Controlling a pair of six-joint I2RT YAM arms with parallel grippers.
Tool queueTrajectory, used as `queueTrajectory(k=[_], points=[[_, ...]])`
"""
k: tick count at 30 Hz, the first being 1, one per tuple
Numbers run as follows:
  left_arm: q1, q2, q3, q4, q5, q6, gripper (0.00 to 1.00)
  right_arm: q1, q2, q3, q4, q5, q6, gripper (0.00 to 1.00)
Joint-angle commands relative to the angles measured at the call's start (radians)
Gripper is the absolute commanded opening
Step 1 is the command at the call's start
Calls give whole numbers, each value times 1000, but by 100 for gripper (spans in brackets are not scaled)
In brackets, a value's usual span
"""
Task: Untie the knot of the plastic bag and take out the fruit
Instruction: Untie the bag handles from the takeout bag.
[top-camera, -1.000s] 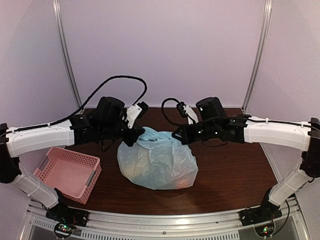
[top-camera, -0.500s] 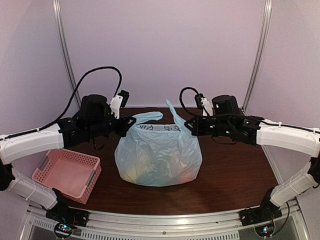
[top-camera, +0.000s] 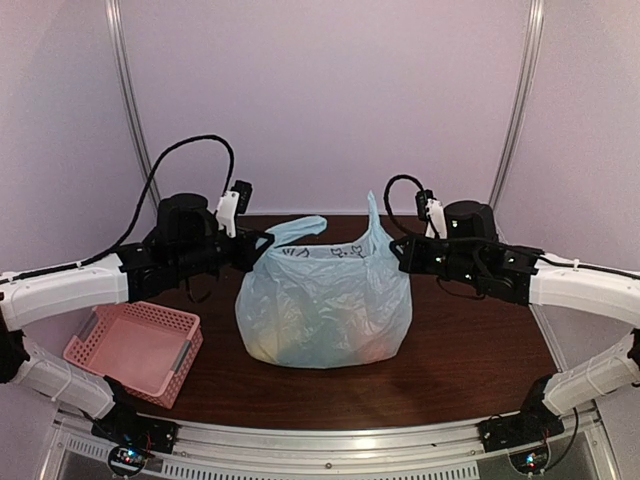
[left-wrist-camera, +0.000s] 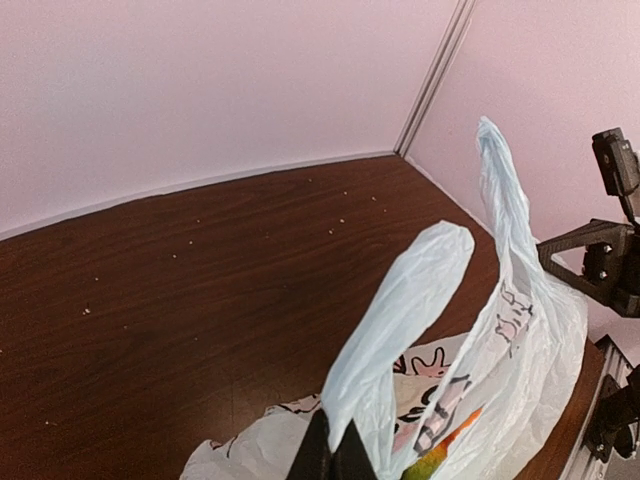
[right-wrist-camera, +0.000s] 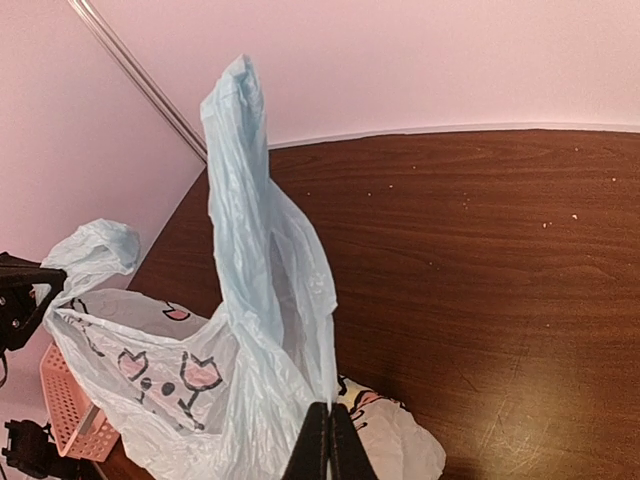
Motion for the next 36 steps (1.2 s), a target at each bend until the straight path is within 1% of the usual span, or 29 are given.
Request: queueTrajectory(k=[1, 5, 11, 14, 16, 18, 19, 21, 23, 26, 30, 36], points=[[15, -12, -38, 63, 47, -36, 0, -18, -24, -49, -12, 56, 46, 0], [15, -18, -42, 72, 75, -27, 0, -26, -50, -42, -34, 59, 26, 1], [15, -22, -20, 60, 115, 2, 0, -26, -61, 94, -159, 48, -83, 24], [15, -23, -15, 56, 128, 6, 0, -26, -51, 166, -210, -4, -129, 37], [15, -25, -13, 53, 130, 8, 0, -26, -28, 205, -218, -55, -142, 42], [15, -26, -13, 51, 132, 9, 0, -26, 2, 239, -222, -93, -146, 45], [15, -27, -10, 45, 136, 11, 0, -26, 43, 283, -247, -118, -161, 46], [15, -29, -6, 40, 137, 12, 0, -22, 82, 324, -279, -136, -187, 40], [15, -31, -3, 35, 135, 15, 0, -18, 111, 352, -297, -147, -202, 37], [15, -32, 1, 31, 132, 18, 0, -18, 140, 372, -301, -153, -206, 37], [15, -27, 8, 29, 132, 19, 0, -18, 171, 401, -320, -110, -206, 37], [15, -17, 18, 25, 136, 20, 0, -18, 214, 419, -325, -98, -218, 36]])
